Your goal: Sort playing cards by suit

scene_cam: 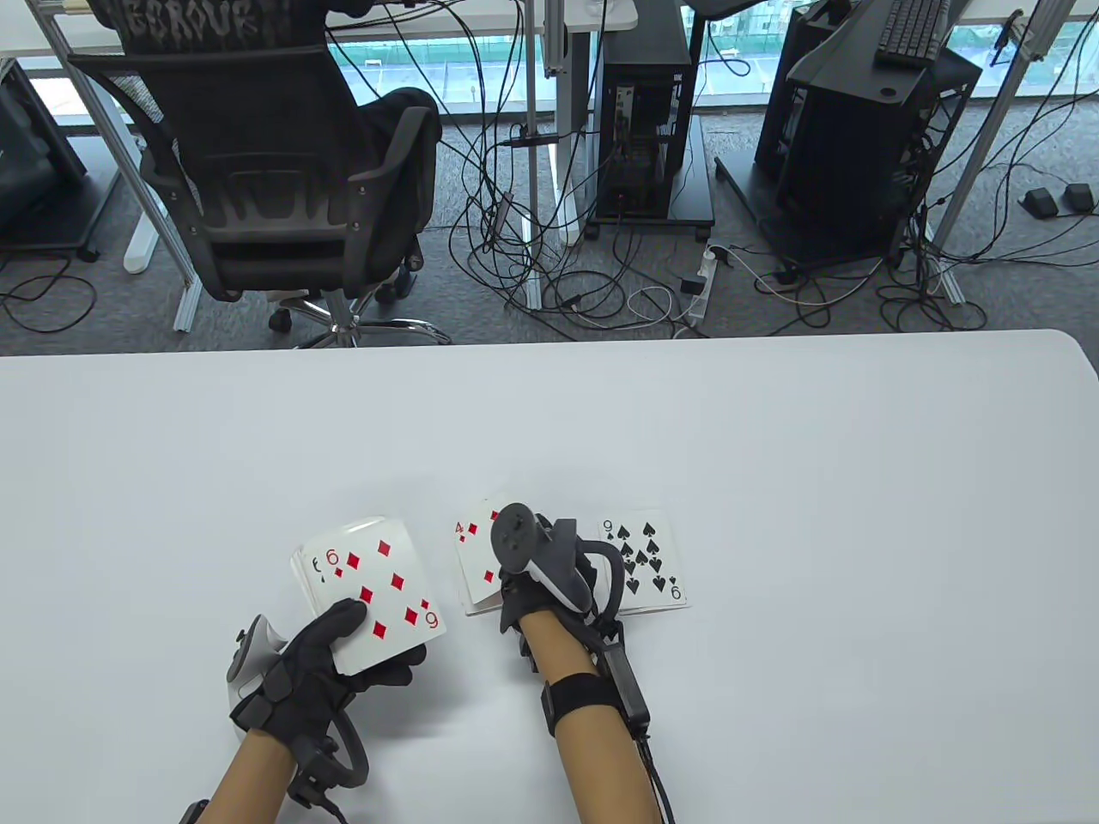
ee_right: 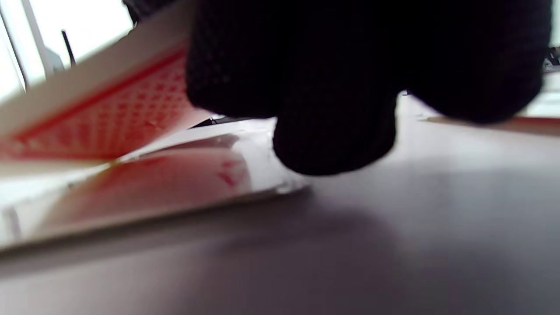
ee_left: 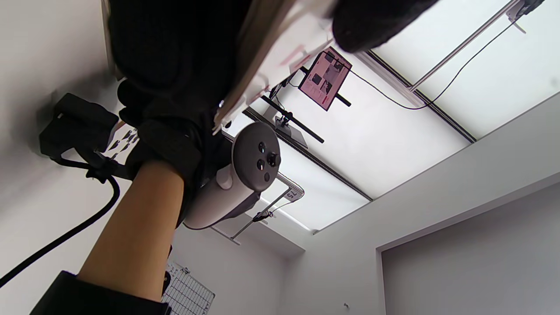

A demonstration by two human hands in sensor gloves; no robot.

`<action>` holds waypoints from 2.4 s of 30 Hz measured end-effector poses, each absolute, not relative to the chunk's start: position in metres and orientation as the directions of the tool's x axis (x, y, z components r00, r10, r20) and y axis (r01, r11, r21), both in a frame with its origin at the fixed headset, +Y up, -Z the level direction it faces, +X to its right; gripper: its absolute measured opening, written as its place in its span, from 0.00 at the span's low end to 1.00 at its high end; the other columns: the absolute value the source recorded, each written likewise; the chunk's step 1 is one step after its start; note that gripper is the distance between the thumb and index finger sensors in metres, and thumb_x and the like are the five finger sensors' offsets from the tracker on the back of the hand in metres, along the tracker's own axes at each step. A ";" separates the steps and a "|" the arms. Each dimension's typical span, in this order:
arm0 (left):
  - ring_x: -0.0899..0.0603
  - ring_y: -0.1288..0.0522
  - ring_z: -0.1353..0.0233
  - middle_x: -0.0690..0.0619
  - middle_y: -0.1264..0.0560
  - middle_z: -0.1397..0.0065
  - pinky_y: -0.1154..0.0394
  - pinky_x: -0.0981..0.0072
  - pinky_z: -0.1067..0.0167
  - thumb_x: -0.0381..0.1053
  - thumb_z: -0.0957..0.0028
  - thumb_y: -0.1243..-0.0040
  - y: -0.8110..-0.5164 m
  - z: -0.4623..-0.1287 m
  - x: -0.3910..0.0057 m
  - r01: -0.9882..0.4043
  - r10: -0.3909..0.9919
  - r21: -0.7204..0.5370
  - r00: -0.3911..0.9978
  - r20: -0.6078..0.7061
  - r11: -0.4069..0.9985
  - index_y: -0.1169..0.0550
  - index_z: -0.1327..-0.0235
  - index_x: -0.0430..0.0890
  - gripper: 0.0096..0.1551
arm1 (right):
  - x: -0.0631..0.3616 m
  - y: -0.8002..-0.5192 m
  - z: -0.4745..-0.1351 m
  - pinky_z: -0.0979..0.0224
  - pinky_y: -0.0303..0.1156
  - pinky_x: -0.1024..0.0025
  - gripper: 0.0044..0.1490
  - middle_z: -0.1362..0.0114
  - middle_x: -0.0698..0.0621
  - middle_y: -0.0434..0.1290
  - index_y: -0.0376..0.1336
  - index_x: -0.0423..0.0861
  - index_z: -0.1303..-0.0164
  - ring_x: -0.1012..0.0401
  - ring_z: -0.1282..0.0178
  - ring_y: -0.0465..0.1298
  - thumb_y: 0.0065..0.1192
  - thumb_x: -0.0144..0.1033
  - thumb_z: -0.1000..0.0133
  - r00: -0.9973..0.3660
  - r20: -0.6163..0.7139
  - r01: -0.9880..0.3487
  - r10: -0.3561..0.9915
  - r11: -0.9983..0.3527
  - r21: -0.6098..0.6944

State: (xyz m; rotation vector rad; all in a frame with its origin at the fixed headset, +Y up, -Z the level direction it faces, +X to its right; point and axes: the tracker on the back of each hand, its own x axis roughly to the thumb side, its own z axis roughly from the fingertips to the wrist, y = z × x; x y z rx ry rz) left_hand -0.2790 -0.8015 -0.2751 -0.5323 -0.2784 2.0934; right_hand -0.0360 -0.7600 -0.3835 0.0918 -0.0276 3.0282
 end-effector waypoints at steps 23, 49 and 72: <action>0.36 0.21 0.36 0.36 0.38 0.24 0.21 0.54 0.42 0.62 0.28 0.51 -0.802 -0.275 -0.279 -0.737 0.836 -0.394 -0.481 -0.264 -0.549 0.49 0.20 0.44 0.37 | -0.049 -0.726 -0.374 0.59 0.79 0.51 0.39 0.61 0.43 0.79 0.60 0.20 0.37 0.46 0.62 0.81 0.53 0.43 0.38 -0.917 0.182 -0.354 0.355 -0.934 0.040; 0.36 0.21 0.35 0.36 0.38 0.24 0.21 0.53 0.42 0.62 0.28 0.50 -0.803 -0.276 -0.279 -0.753 0.860 -0.415 -0.453 -0.236 -0.511 0.48 0.19 0.45 0.37 | -0.059 -0.712 -0.323 0.58 0.80 0.51 0.26 0.64 0.45 0.81 0.66 0.25 0.49 0.47 0.61 0.82 0.58 0.34 0.40 -0.512 0.338 -0.775 0.790 -0.594 0.216; 0.36 0.21 0.36 0.36 0.38 0.24 0.21 0.54 0.42 0.62 0.28 0.51 -0.802 -0.276 -0.279 -0.742 0.841 -0.396 -0.481 -0.246 -0.540 0.48 0.20 0.44 0.37 | -0.016 -0.764 -0.385 0.67 0.81 0.58 0.25 0.70 0.48 0.81 0.67 0.23 0.50 0.53 0.71 0.83 0.56 0.31 0.40 -0.769 -0.048 -0.638 0.637 -0.763 0.103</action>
